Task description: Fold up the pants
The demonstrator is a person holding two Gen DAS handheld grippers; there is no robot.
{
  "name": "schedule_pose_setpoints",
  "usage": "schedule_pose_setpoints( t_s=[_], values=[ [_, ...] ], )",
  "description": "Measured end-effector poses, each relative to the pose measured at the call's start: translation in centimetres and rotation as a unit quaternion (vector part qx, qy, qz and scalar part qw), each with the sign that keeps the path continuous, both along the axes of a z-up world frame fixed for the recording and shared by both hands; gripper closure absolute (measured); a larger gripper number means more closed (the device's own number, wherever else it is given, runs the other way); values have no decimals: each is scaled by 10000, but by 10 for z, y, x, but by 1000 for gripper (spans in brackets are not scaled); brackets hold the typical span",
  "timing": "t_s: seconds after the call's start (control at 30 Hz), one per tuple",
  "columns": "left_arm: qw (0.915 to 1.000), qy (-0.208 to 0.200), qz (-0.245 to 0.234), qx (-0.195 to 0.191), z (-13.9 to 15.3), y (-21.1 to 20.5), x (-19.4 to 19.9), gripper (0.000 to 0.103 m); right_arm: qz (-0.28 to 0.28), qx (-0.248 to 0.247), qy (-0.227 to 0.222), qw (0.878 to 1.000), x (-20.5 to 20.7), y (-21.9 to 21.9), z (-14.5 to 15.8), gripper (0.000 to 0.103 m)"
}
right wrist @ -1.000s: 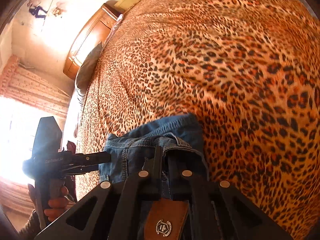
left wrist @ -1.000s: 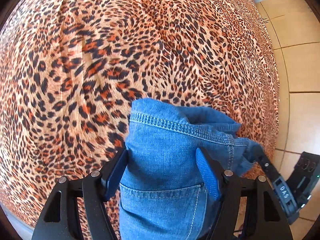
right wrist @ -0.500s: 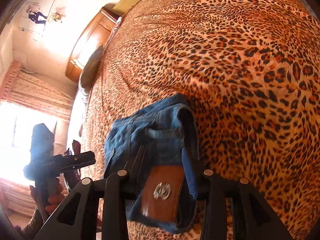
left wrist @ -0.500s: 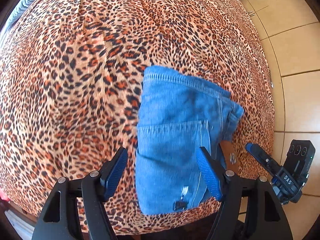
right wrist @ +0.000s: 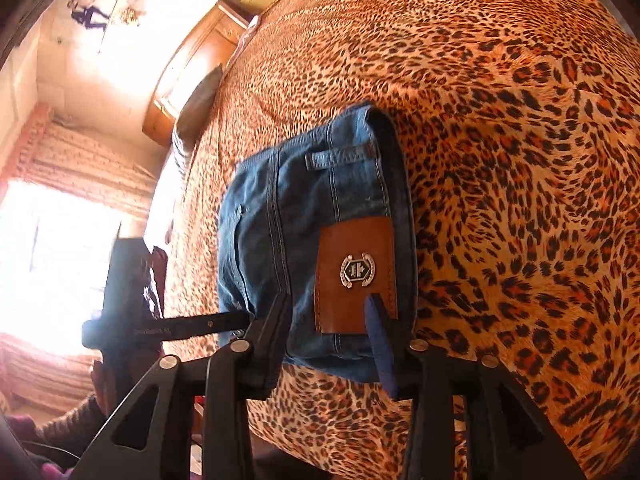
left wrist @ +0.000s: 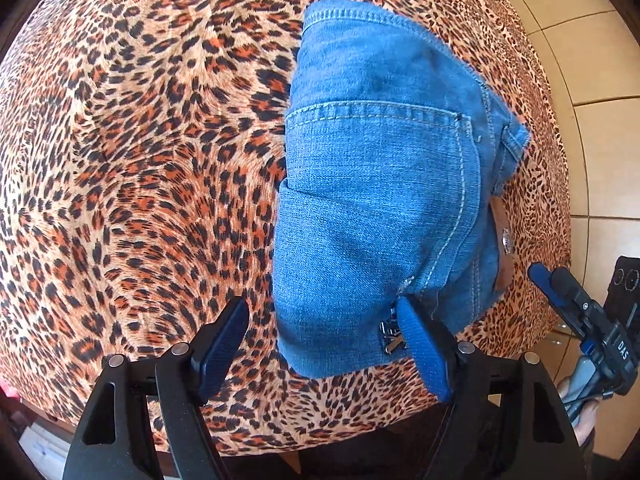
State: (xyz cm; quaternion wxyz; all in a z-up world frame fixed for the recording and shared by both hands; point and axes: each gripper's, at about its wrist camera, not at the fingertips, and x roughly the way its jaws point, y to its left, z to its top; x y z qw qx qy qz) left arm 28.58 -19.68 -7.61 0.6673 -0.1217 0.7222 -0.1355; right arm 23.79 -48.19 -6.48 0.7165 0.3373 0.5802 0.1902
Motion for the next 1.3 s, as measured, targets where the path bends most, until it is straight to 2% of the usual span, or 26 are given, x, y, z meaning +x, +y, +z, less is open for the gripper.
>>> schedule_pose_setpoints(
  t_s=[0.13,0.17,0.23,0.3,0.4,0.53,0.6,0.63,0.67,0.7,0.73,0.83,0.9,0.93,1.0,1.03,1.1,1.23,1.3],
  values=[
    [9999,88,75,-39,1,1,-1,28,-7,-130,168,9998,-6,2,-10,48],
    [9998,182,77,23,1,5,-2,32,43,-220,245,9994,-6,7,-16,48],
    [9992,263,193,-225,8,12,-1,41,110,-765,269,9966,-5,15,-16,48],
    [9989,-36,319,-333,25,18,13,40,109,-835,-184,9963,2,18,1,48],
    [9978,-521,319,-264,48,13,43,36,105,-819,-731,9939,28,25,24,48],
    [9960,-717,519,-153,47,-1,75,35,-34,-817,-1025,9914,71,37,28,48],
    [9963,-587,631,-19,29,-10,86,36,-132,-886,-893,9920,88,41,15,48],
    [9964,-503,667,105,15,-20,89,33,-129,-918,-741,9929,97,43,3,48],
    [9963,-462,683,244,5,-22,91,25,-95,-1074,-512,9928,103,45,-14,50],
    [9966,-414,650,288,-5,-24,93,22,-37,-1275,-225,9916,108,47,-32,51],
    [9970,-309,652,293,-17,-25,96,20,77,-1262,25,9920,112,49,-50,51],
    [9955,-41,928,-194,-19,-10,96,24,90,-1200,-132,9926,110,46,-41,51],
    [9955,-191,858,-355,0,3,92,27,120,-950,-228,9951,102,39,-27,51],
    [9955,-334,804,-366,9,11,87,25,95,-787,-286,9964,95,33,-22,50],
    [9942,-520,781,-524,20,27,74,18,-11,-555,-228,9982,80,19,-19,35],
    [9937,-502,799,-613,23,34,68,15,-56,-445,-145,9989,73,12,-22,34],
    [9927,-283,823,-838,13,43,54,14,-89,-129,39,9999,59,2,-34,34],
    [9913,124,924,-933,-16,41,43,15,-20,170,369,9992,47,10,-64,35],
    [9887,224,992,-1102,-23,37,42,14,13,559,277,9981,43,20,-67,35]
  ],
)
